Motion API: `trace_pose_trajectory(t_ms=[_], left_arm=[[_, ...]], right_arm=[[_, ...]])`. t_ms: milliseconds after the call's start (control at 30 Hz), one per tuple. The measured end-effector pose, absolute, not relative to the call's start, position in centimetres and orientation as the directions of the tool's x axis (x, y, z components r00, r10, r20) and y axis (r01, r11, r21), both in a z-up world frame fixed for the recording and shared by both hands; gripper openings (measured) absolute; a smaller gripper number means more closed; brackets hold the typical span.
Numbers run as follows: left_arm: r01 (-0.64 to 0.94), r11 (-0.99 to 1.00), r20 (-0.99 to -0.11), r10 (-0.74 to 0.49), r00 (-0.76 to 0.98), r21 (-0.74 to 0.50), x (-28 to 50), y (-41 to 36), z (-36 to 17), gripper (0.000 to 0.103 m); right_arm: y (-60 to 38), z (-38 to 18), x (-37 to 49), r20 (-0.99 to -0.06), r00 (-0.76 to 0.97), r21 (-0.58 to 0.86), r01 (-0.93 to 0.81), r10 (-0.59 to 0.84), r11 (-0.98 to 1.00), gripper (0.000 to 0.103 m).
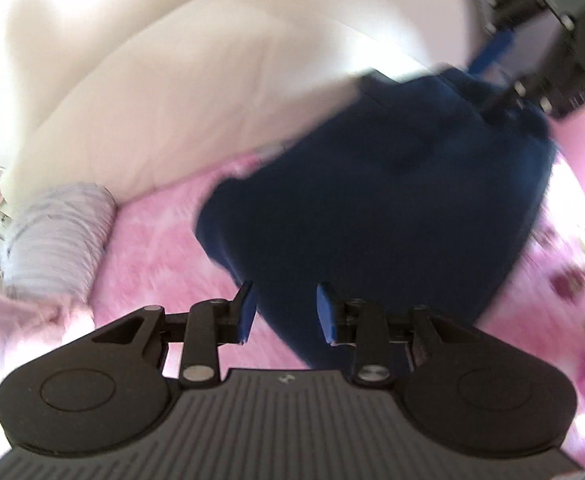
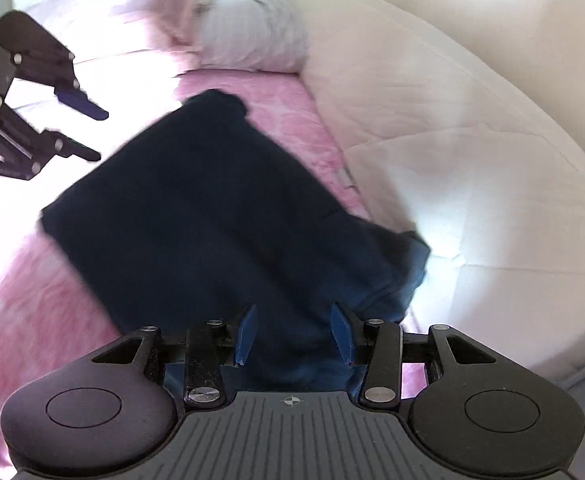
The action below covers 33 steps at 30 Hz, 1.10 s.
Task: Fold clothes
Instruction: 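Lay the sweatpants flat on the stack and open both grippers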
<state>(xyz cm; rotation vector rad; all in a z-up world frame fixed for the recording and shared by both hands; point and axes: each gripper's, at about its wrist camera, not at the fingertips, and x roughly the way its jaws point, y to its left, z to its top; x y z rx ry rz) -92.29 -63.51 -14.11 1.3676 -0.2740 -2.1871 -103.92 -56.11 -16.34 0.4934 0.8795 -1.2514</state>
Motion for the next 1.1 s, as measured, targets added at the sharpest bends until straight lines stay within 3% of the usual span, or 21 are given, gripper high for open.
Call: trace_pose_trajectory(t_ms=[133, 433, 567, 733, 967, 1100], left_arm=[[0.356, -0.844, -0.802, -0.512, -0.308, 0.402, -95.8, -68.6, -15.3, 0.022], [0.409, -0.846, -0.864, -0.454, -0.217, 0.342, -98.8, -74.1, -19.2, 0.021], [0.41, -0.848, -0.869, -0.447, -0.211, 0.337, -98.8, -74.2, -19.3, 0.021], [0.419, -0.844, -0.869, -0.448, -0.209, 0.334, -99.3, -74.3, -19.7, 0.021], [0.446, -0.837, -0.862, -0.45, -0.234, 0.316, -96.5, -71.2, -16.1, 0.022], [0.477, -0.84, -0.866, -0.421, -0.269, 0.26, -92.5, -66.8, -14.1, 0.025]], right_arm=[[-59.3, -16.6, -106.3, -0.807, 0.058, -0.084, 0.974, -0.588, 0.211, 0.044], [-59.8, -17.3, -108.4, -0.786, 0.075, -0.071, 0.975, -0.613, 0.21, 0.044], [-57.9, -16.8, -108.3, -0.756, 0.069, -0.101, 0.97, -0.651, 0.22, 0.044], [-55.2, -20.0, -108.7, -0.799, 0.083, -0.071, 0.971, -0.596, 0.23, 0.044], [-52.0, -15.4, -107.6, -0.742, 0.115, -0.058, 0.97, -0.66, 0.234, 0.044], [-50.0, -15.6, -106.1, -0.757, 0.145, -0.033, 0.966, -0.637, 0.258, 0.044]])
